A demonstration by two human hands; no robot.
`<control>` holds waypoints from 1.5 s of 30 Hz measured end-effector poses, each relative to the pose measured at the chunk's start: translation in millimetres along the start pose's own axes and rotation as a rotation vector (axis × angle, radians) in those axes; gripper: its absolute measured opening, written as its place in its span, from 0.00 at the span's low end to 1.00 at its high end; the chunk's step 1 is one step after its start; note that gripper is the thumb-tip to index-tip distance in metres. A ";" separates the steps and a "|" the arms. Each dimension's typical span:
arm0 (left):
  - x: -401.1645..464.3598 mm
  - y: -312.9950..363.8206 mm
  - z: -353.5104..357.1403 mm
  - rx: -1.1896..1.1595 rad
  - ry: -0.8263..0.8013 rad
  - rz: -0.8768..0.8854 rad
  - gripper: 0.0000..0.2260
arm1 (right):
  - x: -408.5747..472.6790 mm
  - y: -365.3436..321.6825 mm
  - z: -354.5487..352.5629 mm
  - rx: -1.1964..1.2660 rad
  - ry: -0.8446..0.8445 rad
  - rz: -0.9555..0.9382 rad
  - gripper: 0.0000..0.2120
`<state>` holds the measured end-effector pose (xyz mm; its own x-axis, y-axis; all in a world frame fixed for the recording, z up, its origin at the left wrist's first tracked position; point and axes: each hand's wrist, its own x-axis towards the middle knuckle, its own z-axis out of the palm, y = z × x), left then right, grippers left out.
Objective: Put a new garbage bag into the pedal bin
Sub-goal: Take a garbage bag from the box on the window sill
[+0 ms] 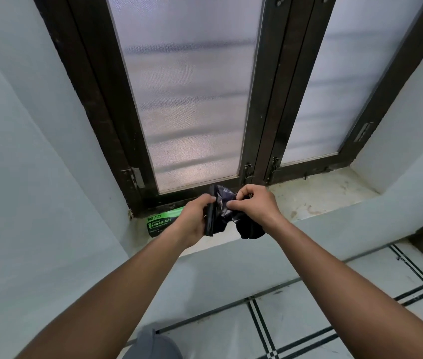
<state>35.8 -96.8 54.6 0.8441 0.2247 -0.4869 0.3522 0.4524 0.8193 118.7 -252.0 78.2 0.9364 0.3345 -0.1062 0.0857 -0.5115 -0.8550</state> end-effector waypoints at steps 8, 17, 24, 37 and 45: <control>-2.9 2.4 -2.2 -0.048 -0.012 0.040 0.19 | 3.4 0.8 4.1 0.132 -0.168 0.005 0.13; -3.0 4.9 -7.8 0.014 -0.053 0.054 0.13 | 2.0 1.8 6.1 0.001 0.065 -0.026 0.13; -1.6 4.6 -3.0 0.058 -0.009 0.047 0.09 | -0.2 1.9 9.5 0.095 0.080 0.038 0.05; -2.3 -10.0 -9.2 -0.017 -0.053 0.109 0.09 | 2.0 -12.3 18.3 0.021 0.102 0.111 0.03; -4.0 -4.0 -14.3 -0.018 -0.052 0.204 0.08 | 2.5 -6.9 21.2 0.223 -0.155 0.251 0.09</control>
<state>25.2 -87.2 48.9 0.9169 0.2686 -0.2952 0.1652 0.4180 0.8933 113.2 -230.8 73.1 0.8545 0.3451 -0.3882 -0.2330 -0.4133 -0.8803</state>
